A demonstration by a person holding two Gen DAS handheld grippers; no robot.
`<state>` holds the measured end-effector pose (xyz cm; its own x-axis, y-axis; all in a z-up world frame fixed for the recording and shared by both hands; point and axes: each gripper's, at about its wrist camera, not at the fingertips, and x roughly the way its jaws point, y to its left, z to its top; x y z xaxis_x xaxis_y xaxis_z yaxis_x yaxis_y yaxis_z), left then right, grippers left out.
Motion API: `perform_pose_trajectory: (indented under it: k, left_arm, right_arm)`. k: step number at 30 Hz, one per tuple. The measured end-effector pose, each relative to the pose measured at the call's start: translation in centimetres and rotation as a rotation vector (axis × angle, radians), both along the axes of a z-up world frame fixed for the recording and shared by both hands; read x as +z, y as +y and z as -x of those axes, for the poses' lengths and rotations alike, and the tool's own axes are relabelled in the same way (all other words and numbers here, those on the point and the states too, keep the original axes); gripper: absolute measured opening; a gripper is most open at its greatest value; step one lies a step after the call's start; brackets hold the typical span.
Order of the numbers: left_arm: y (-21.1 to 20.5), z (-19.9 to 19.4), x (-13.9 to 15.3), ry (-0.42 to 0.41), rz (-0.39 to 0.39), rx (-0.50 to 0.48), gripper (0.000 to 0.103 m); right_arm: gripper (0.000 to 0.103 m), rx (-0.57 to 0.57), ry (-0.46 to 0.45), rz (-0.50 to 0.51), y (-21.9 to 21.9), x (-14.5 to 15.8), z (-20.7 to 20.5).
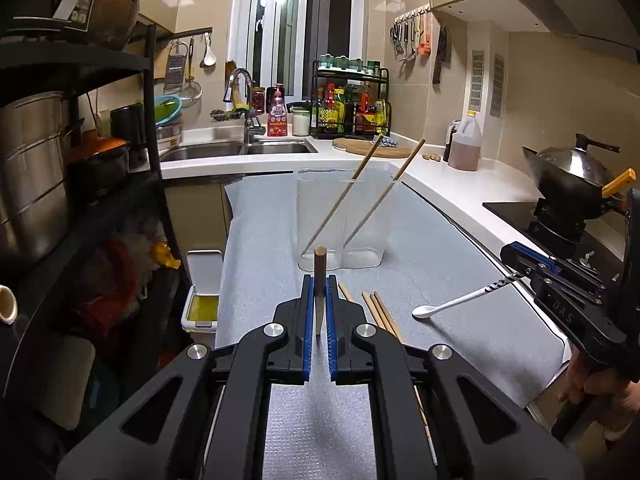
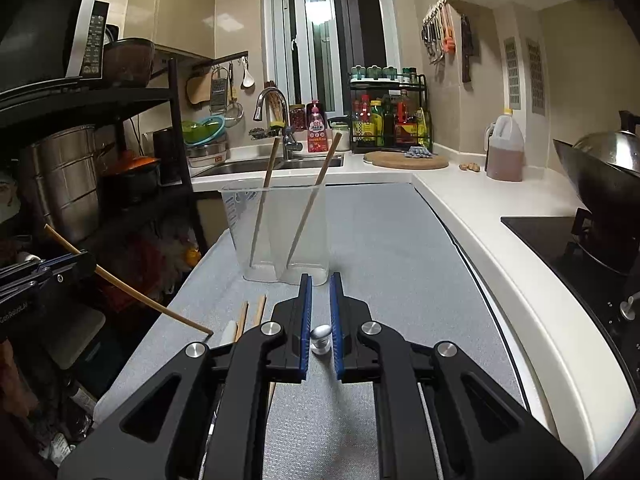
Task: Organize utensils
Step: 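Lift the spoon and chopstick and carry both toward the clear container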
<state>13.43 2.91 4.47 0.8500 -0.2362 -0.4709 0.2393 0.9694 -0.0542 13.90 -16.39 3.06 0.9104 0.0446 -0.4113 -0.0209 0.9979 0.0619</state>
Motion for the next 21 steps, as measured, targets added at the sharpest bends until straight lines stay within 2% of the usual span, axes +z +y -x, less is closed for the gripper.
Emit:
perform_pose_trajectory:
  k: [9,15,21]
  left_arm:
    - [0.0,-0.7,1.1,0.034,-0.026,-0.027,0.006]
    - [-0.3,-1.3,2.4,0.02,-0.079,-0.047,0.006]
    - [-0.3,-1.9,3.2,0.019,-0.087,-0.058,0.006]
  right_arm:
    - [0.009,0.032,0.006,0.052,0.5,2.2,-0.9]
    - [0.005,0.054,0.011,0.063,0.5,3.4,-1.8]
    - [0.005,0.073,0.032,0.078,0.6,3.7,-2.6]
